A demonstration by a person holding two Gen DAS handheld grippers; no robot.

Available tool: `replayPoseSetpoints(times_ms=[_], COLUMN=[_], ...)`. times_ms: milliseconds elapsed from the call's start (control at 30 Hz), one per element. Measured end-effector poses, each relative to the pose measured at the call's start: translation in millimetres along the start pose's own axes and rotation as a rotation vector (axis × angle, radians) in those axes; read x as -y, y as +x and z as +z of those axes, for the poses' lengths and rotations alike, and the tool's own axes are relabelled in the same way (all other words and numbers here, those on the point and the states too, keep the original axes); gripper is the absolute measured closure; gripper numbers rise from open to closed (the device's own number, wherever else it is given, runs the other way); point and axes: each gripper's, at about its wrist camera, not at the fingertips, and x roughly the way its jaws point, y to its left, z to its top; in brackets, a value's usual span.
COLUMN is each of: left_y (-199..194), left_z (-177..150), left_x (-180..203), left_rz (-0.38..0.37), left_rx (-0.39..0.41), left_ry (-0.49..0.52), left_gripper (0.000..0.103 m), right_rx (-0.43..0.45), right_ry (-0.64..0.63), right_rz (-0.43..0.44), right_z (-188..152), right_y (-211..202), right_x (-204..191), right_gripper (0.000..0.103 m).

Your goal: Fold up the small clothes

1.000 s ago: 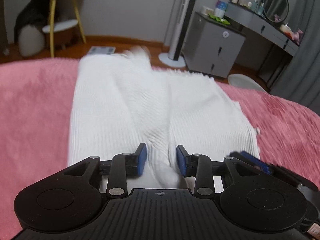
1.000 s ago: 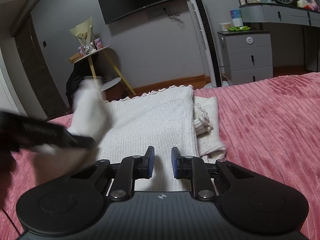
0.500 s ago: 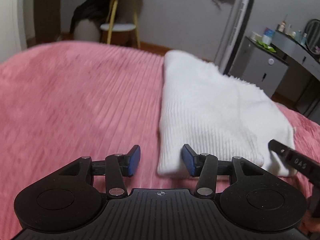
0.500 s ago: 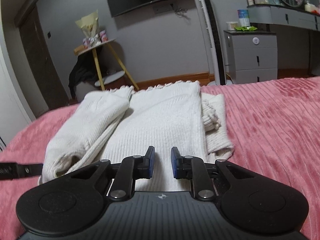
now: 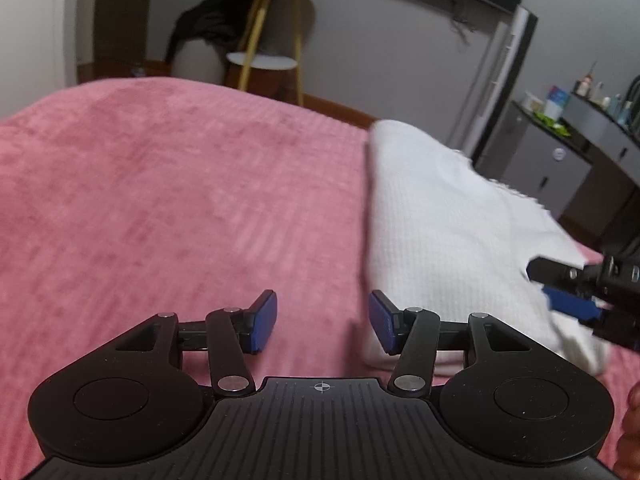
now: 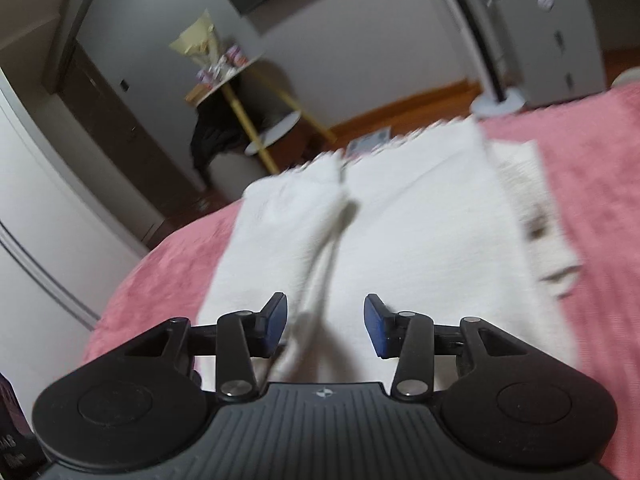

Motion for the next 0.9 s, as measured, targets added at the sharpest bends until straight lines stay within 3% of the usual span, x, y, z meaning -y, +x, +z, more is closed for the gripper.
replayPoseSetpoints(times_ms=[233,300,367,433,567,733,800,900], left_y=[7.8,9.9,11.4,10.6,8.3,8.1,8.4,8.5], left_z=[-1.5,-3.2,-5.0,-6.0,-6.7,-8.1,-9.3,-11.3], left_x=[-12.1,-12.7,-12.4,-10.5,-8.0,-2.9,0.8,7.2], left_rz=[0.005,0.014,0.020,0.024,0.015,0.010,0.010,-0.001], left_rx=[-0.034,-0.049,-0.057,-0.056,-0.058,-0.062,-0.064,-0.067], left_ry=[-0.049,-0.049,-0.048,-0.041,-0.037,-0.024,-0.013,0.011], left_gripper=[0.047,0.047,0.047,0.047,0.047,0.047,0.046,0.046], right_rx=[-0.115,-0.128,-0.129,-0.088,0.075,0.215,0.230,0.146], right_ry=[0.016,0.042,0.039,-0.021,-0.261,-0.355,-0.369,-0.248], right_rz=[0.042,0.055,0.064,0.061,-0.077,-0.254,-0.344,-0.400], right_z=[13.6,16.0,18.6,19.7,17.4,16.9,11.4,7.0], right_y=[50.2,56.7,55.9,46.8,13.6,-20.4,-25.8,-17.2], right_x=[-14.5,-12.8,-13.9,-22.0,-53.7,-46.8,-31.4,4.2], right_gripper=[0.058,0.065,0.082,0.085,0.086,0.086,0.086,0.085])
